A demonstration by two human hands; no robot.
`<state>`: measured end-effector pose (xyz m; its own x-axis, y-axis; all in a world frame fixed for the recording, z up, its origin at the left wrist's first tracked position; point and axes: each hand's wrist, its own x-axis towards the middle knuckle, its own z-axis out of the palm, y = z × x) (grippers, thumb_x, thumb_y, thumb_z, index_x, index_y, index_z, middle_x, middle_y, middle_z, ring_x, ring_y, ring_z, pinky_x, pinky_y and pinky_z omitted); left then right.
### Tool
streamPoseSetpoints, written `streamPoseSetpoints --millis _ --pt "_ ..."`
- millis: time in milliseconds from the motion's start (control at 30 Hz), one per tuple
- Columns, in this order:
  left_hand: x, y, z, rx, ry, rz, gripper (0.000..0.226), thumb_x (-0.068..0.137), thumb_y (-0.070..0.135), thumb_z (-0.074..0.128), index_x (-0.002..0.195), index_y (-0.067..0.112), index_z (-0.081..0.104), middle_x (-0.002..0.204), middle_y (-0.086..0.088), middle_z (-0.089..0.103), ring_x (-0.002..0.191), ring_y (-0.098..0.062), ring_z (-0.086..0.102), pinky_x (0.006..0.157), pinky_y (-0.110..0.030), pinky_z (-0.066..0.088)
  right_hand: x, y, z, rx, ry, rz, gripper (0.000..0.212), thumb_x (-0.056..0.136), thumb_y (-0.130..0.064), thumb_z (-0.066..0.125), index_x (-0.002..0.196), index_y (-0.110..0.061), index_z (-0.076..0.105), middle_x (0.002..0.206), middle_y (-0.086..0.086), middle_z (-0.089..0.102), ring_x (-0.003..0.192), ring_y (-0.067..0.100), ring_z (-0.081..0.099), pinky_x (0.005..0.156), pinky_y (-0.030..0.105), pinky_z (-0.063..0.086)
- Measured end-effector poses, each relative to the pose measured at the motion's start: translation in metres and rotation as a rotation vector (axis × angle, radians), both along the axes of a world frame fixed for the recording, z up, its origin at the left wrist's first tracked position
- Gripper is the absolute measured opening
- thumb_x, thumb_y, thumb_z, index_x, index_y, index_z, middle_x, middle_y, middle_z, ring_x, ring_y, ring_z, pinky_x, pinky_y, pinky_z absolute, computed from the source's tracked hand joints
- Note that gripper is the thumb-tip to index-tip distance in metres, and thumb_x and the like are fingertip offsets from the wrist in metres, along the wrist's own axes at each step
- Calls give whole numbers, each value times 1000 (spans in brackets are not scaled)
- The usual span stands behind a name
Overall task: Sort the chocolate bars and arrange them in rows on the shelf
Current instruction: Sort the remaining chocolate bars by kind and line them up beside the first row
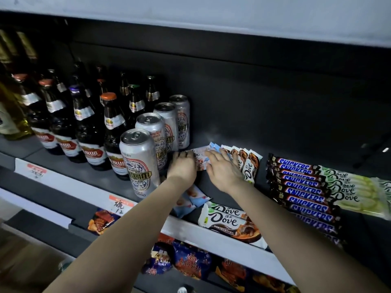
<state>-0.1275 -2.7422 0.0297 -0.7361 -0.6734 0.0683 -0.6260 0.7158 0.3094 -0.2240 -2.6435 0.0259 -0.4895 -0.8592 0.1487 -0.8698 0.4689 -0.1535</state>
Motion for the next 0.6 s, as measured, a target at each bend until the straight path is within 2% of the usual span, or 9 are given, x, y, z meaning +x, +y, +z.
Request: streamPoseSetpoints --millis 100,200,300,433,533,600 --pt "1 -3 4 30 24 -47 42 95 32 47 129 7 46 131 -19 46 125 -36 35 103 -36 30 2 -2 3 -15 73 0 47 97 -34 33 143 -21 30 144 -2 35 135 22 23 114 55 4" --pt "4 -3 11 103 145 -71 50 90 25 58 134 6 44 137 -18 42 124 -33 42 99 -33 36 2 -1 3 -18 102 -20 48 96 -35 37 141 -21 32 141 1 34 133 25 25 113 56 8" --pt "7 -2 14 131 294 -86 51 88 19 61 134 4 45 138 -14 42 123 -31 46 99 -29 37 0 5 4 -38 103 -49 48 96 -35 38 141 -23 31 151 0 21 138 26 17 111 57 10" --pt "7 0 19 162 442 -145 50 86 17 64 132 4 48 137 -12 46 125 -24 46 102 -18 28 -8 12 16 -55 90 -55 54 97 -30 37 147 -23 17 156 -6 8 143 23 4 112 57 4" --pt "8 3 26 127 489 -244 50 83 14 67 130 5 52 134 -12 50 126 -23 46 104 -18 26 -17 20 28 -86 147 -42 56 98 -31 39 148 -24 15 154 -6 17 143 20 6 112 56 2" --pt "6 5 30 81 494 -307 50 82 12 68 129 7 53 132 -10 52 125 -24 45 104 -18 25 -21 30 36 -75 210 -25 58 96 -34 43 147 -22 20 147 -2 30 141 19 15 112 55 1"
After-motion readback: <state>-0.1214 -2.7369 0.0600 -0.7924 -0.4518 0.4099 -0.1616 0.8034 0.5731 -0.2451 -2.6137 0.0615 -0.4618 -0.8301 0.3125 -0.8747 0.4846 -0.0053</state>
